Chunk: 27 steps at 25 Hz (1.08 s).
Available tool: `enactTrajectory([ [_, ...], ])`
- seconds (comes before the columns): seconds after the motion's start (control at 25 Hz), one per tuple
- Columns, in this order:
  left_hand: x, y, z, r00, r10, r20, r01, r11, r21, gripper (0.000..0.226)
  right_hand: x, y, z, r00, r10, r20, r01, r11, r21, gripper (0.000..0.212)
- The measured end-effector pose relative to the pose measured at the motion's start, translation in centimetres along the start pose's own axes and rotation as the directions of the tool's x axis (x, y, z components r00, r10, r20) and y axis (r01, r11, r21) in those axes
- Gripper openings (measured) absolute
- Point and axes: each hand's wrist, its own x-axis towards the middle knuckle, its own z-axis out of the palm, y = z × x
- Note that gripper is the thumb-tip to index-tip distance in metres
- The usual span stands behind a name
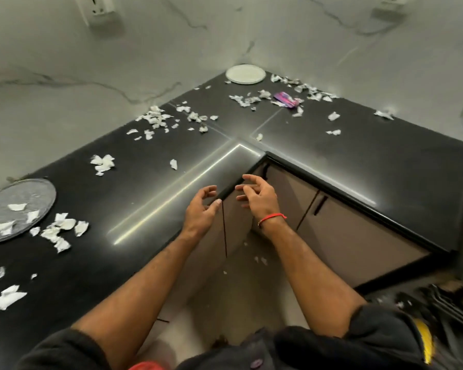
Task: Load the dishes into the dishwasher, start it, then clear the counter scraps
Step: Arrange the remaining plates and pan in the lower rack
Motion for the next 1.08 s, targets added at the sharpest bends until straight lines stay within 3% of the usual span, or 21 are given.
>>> enactTrajectory([
  [0.28,-0.1,-1.7,-5.7,0.94,-0.141,-0.312,0.133,0.99,-0.046,0.036,3.8,-1.2,8.0,0.95,0.034,0.311,-0.046,0.998,0.033,0.028],
  [0.44,-2.3,-2.1,-10.6,0.811,-0.235,-0.536,0.201,0.972,-0.123,0.034,3.4,-2.2,14.2,0.841,0.055,0.538,-0.075,0.997,0.016,0.027],
  [0.6,-5.9,-3.0,-14.6,0.671,-0.301,-0.678,0.236,0.953,-0.19,0.035,2.4,-2.7,19.2,0.707,0.119,0.697,-0.165,0.986,-0.001,0.026],
  [0.88,-9.8,-7.3,-23.2,0.457,-0.46,-0.761,0.227,0.888,-0.401,0.031,0.0,-3.2,29.5,0.586,0.227,0.778,-0.228,0.967,-0.111,0.031],
  [1.08,-6.8,-11.9,-31.5,0.4,-0.57,-0.718,0.214,0.82,-0.531,0.031,0.9,-2.6,38.8,0.607,0.314,0.73,-0.293,0.942,-0.161,0.035],
])
